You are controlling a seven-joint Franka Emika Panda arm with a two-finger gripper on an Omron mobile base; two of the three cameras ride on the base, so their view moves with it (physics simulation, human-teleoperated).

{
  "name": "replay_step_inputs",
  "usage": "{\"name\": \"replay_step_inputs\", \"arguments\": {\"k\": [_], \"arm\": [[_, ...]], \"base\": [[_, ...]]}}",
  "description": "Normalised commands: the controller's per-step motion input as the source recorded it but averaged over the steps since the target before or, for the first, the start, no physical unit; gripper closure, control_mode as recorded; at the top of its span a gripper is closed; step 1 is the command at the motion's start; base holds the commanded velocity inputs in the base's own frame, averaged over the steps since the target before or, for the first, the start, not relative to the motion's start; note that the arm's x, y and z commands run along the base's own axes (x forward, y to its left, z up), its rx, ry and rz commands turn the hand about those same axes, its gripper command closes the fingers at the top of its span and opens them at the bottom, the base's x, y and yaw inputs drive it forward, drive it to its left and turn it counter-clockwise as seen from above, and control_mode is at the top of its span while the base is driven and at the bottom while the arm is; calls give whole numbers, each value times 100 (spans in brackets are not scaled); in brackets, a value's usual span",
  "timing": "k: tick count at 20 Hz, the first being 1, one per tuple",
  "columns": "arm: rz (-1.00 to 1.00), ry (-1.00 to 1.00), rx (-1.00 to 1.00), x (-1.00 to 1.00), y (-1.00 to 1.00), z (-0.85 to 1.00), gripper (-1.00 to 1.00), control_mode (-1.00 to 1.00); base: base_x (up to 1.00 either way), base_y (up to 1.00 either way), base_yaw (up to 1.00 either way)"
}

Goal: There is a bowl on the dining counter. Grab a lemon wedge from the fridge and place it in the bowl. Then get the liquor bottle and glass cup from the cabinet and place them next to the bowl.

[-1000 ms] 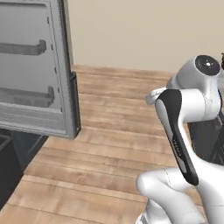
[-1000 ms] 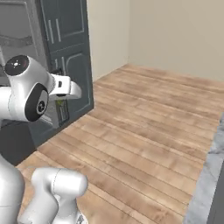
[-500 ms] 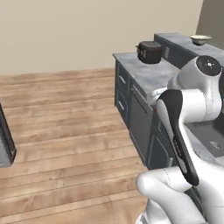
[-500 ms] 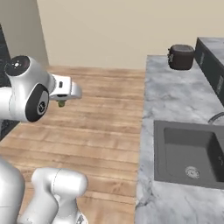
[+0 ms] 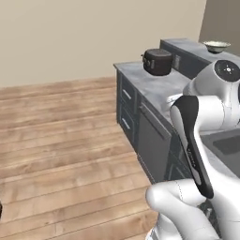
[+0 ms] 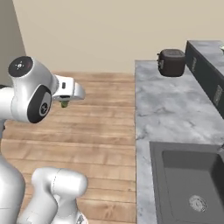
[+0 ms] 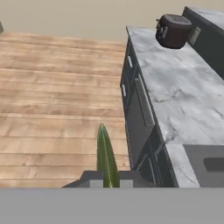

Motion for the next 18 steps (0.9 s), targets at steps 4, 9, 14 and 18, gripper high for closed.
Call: {"name": "replay_step_inputs", "arguments": {"k": [4,9,14,18], "arm": [[0,0,0,0,0,0,100,100],[0,0,0,0,0,0,100,100],[0,0,0,0,0,0,100,100],[0,0,0,0,0,0,100,100]], "base": [[100,38,-1],[100,45,0],[100,56,0],[100,58,0]]}}
